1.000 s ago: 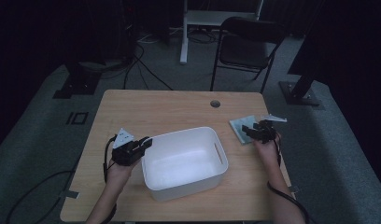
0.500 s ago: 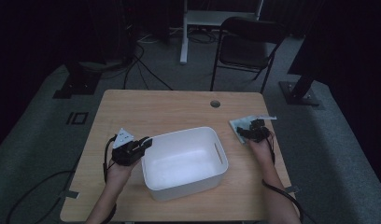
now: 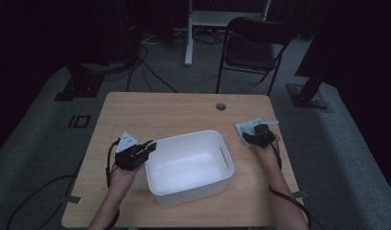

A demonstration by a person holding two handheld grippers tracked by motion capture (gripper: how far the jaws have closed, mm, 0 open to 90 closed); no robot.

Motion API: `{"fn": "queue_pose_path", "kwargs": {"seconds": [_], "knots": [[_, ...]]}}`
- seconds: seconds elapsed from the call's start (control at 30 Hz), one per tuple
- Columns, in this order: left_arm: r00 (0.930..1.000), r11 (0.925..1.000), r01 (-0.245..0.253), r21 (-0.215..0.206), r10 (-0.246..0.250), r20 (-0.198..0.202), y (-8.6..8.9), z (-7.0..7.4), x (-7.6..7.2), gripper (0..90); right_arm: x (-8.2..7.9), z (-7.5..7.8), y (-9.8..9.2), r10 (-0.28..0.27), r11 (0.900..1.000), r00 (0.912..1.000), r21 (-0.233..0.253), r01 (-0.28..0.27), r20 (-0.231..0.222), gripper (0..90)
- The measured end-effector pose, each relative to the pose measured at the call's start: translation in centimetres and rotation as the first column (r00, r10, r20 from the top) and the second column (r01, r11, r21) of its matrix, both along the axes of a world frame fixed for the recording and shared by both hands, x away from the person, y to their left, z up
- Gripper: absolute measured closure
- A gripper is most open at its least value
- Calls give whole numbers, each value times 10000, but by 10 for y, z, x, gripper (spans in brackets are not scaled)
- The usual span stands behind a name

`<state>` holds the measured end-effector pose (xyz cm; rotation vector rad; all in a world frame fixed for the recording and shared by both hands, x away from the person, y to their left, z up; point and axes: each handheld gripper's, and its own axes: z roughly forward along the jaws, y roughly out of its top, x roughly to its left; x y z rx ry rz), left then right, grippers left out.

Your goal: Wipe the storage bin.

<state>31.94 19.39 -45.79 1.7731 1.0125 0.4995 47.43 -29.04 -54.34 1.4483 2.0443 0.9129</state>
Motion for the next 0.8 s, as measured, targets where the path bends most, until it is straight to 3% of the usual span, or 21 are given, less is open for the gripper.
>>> {"fn": "queue_pose_path", "kwargs": {"seconds": [0.13,0.2,0.33,0.57,0.73,0.8], "knots": [[10000,10000,12,-5,-12,1,0,0,0,785,-3,0,-3,-8,10000,10000,84,8,78,600],[10000,10000,9,4,-9,5,0,0,0,785,-3,0,-4,-19,10000,9999,87,18,125,633],[10000,10000,17,15,-17,14,0,0,0,785,-5,0,-6,-62,9989,9999,462,56,118,818],[10000,10000,33,32,-33,20,0,0,1,785,-8,9,-3,220,9979,9993,622,-201,-310,852],[10000,10000,37,24,-37,12,-1,0,2,785,-22,24,-1,700,9953,9975,683,-691,-109,852],[10000,10000,32,37,-32,20,-1,0,2,785,-31,30,-2,858,9913,9963,1001,-859,60,853]]}}
